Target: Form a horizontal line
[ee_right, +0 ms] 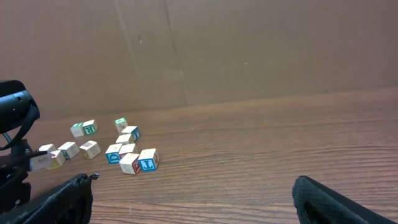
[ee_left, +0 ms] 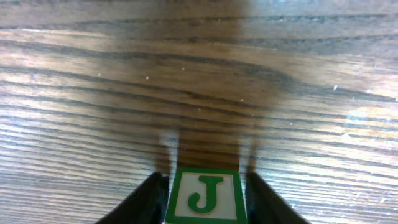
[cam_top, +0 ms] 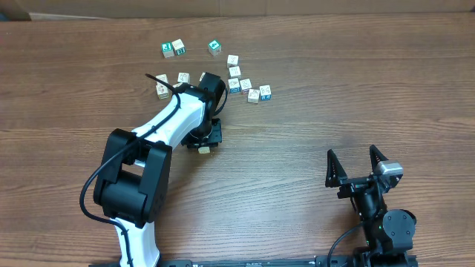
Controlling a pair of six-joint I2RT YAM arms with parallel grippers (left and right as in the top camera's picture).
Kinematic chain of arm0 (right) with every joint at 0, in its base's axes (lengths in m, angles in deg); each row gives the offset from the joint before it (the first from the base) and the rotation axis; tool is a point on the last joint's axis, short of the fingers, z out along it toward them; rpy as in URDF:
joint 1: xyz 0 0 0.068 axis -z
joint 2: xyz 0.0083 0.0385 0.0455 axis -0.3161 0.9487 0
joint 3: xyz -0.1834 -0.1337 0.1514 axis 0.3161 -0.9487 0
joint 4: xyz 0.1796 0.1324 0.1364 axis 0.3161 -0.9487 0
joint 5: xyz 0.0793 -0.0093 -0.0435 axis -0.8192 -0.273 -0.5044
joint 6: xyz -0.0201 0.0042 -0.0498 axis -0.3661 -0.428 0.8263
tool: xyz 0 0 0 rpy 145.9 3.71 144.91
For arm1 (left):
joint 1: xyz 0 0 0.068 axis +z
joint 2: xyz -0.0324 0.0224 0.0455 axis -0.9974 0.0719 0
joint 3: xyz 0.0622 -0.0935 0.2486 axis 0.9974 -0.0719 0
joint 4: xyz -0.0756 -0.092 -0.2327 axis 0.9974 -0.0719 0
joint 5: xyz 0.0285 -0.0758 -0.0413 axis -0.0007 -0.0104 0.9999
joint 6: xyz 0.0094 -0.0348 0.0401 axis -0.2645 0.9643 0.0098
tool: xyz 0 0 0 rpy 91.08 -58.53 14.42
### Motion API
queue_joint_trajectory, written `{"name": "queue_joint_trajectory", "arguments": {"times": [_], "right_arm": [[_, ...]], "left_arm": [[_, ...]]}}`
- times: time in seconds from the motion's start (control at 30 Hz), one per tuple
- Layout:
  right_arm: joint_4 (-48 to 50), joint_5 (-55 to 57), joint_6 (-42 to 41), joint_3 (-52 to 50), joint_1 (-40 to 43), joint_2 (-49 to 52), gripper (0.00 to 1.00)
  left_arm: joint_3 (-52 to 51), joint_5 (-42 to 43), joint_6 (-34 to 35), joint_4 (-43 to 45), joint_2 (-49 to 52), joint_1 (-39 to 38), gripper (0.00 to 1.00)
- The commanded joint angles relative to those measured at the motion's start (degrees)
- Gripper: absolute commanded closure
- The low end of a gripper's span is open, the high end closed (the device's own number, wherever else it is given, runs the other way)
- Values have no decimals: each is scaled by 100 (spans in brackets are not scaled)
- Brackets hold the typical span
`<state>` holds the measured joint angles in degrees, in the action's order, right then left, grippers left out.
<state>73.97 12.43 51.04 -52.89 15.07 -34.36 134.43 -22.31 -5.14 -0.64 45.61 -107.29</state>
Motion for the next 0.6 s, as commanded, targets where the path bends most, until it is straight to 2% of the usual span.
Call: {"name": "queue_joint_trajectory", "arguments": {"times": [0.0, 0.17, 0.37, 0.57], "right_arm": [[26, 33, 22, -59, 26, -46, 0], [26, 33, 22, -59, 26, -46, 0], [26, 33, 22, -59, 26, -46, 0], [26, 33, 22, -59, 26, -46, 0]], "left_arm": [[-31, -31, -79, 11, 94, -42, 56], [-31, -28, -81, 11, 94, -42, 43], [-31, -31, -79, 24, 94, -42, 33], [-31, -33, -79, 52, 94, -42, 29]]}}
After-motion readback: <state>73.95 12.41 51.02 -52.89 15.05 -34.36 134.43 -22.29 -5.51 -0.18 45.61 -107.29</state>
